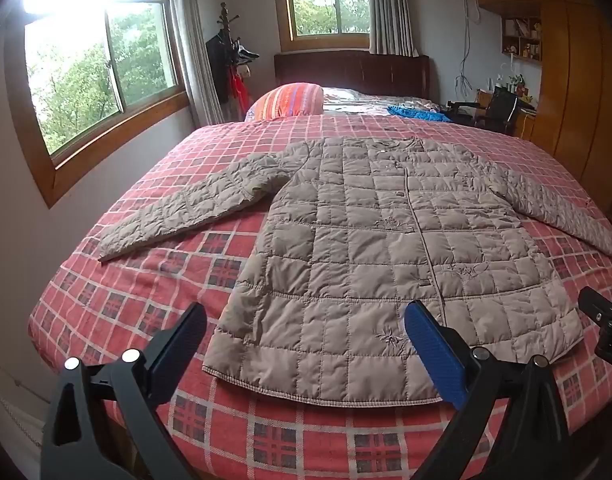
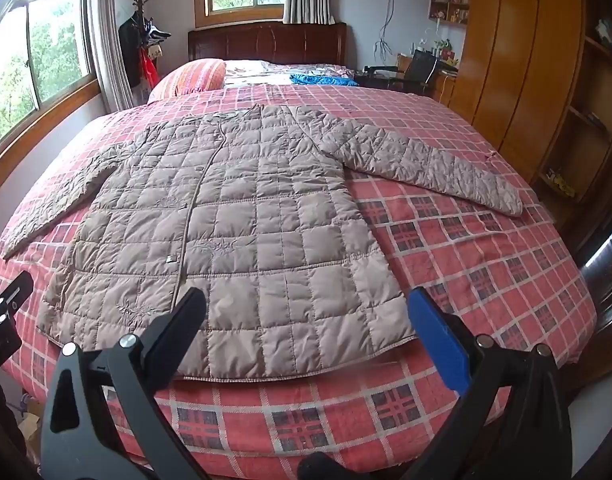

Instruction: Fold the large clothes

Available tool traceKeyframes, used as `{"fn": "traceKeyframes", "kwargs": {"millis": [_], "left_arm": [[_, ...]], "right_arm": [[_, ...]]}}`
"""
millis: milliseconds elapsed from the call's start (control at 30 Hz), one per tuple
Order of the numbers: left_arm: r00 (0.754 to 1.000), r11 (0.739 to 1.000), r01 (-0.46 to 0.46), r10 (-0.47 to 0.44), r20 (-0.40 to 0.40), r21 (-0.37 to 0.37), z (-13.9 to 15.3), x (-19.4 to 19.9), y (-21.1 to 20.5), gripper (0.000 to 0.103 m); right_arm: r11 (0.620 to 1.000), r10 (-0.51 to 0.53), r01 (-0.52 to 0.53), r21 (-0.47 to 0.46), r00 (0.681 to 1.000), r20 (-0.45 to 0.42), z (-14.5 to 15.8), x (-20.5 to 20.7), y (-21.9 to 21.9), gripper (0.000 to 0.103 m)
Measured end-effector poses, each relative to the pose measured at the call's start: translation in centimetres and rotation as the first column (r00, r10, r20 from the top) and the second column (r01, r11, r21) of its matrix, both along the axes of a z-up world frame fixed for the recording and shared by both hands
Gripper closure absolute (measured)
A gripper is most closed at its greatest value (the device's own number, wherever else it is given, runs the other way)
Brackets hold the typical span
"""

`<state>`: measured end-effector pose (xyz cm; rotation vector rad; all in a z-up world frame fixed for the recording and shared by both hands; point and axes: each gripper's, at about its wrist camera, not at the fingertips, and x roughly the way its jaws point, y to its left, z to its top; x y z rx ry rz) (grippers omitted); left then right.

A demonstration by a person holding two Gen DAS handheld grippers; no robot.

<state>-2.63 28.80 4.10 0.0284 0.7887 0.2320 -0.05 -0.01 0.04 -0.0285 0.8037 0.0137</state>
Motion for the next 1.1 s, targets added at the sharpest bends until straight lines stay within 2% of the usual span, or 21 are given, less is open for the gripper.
{"fn": "traceKeyframes", "kwargs": {"millis": [1100], "left_arm": [[1.0,1.0,-0.013,0.013,0.004,0.007,0.02,-0.17,0.33,0.004]], "right_arm": [[1.0,0.001,-0.001,-0.003,1.0,-0.012,-0.04,0.07,0.0,0.003]]}}
